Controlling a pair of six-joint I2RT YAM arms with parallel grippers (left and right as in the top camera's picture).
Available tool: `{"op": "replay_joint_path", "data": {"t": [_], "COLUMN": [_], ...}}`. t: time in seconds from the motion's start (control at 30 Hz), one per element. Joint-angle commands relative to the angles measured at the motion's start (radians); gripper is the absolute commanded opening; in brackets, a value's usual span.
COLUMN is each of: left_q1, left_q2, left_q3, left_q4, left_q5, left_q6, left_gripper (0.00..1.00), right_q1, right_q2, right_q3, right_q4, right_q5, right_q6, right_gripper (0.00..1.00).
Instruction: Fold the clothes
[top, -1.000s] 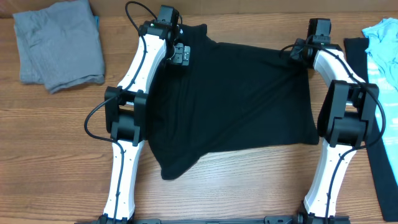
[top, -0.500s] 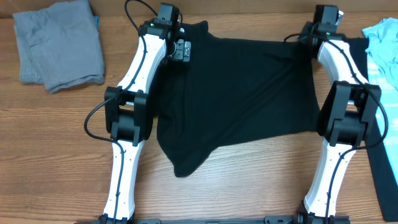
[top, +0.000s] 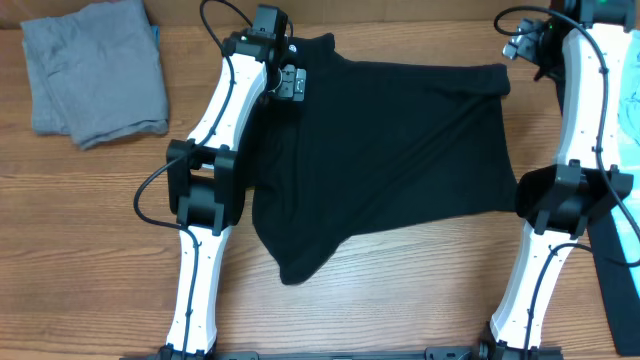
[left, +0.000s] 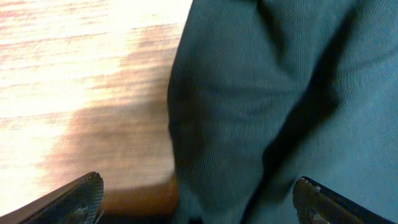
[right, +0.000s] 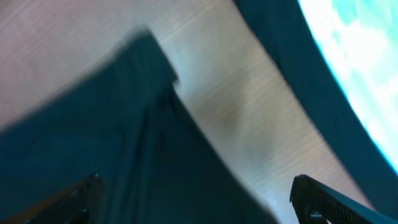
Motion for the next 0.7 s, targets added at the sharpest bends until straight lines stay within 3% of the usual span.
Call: {"op": "replay_joint_path", "data": {"t": [0.0,0.2,0.47,0.67], "left_q1": [0.005,0.008,0.030,0.031], "left_q2": [-0.109,-0.196,-0.258,-0.258], "left_q3": [0.028,0.028,0.027,0.027], "left_q4": [-0.051,-0.141,-0.271,-0.283], "left_q5": [-0.009,-0.026,-0.057,-0.057], "left_q6": [0.000,0.001,-0.005,-0.004], "left_gripper": [1.00,1.00,1.00,1.00], "right_q1": [0.003,0.005,-0.010,-0.042], "right_q2": [-0.018,-0.069,-0.399,-0.436], "right_q3": [0.029,-0.011,-0.608,-0.962], "right_q4": [-0.017,-0.017,-0.017,0.035], "right_q5": [-0.127,-0.260,-0.108,-0.106], "right_q6": [0.031,0.010,0.014,0.015], "right_gripper": [1.00,1.00,1.00,1.00]}}
